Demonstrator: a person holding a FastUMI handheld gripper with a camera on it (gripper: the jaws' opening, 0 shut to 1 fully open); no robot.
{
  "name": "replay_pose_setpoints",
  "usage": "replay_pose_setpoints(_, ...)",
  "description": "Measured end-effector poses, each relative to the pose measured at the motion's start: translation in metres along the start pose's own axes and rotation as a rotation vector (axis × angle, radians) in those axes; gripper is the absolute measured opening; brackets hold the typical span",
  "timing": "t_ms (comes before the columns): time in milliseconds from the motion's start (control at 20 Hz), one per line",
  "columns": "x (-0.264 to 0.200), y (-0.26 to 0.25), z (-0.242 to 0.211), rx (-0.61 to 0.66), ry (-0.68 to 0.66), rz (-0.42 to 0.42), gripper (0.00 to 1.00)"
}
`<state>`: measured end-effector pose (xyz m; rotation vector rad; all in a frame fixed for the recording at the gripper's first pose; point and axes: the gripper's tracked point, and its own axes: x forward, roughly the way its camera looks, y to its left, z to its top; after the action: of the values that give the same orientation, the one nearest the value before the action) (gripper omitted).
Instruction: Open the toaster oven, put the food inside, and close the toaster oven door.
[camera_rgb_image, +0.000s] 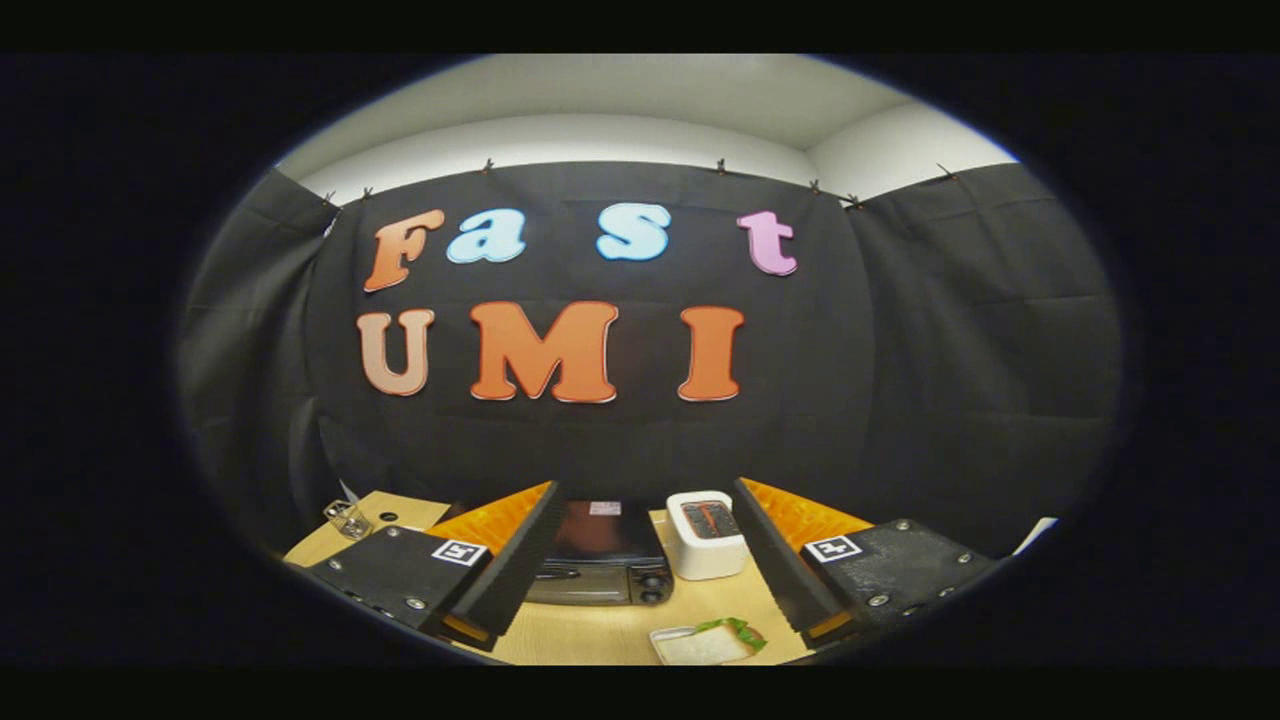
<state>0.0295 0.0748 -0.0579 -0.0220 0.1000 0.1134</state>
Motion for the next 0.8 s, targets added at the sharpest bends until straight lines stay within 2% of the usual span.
replay_pose_setpoints(250,0.033,0.063,-0.064,0.002,0.129,0.114,0.99)
replay_pose_setpoints(450,0.065,0.106,-0.124,-0.007,0.227,0.169,0.99)
replay_pose_setpoints(650,0.098,0.13,-0.18,-0.021,0.341,0.172,1.0)
replay_pose_setpoints(800,0.11,0.139,-0.203,-0.02,0.391,0.155,1.0)
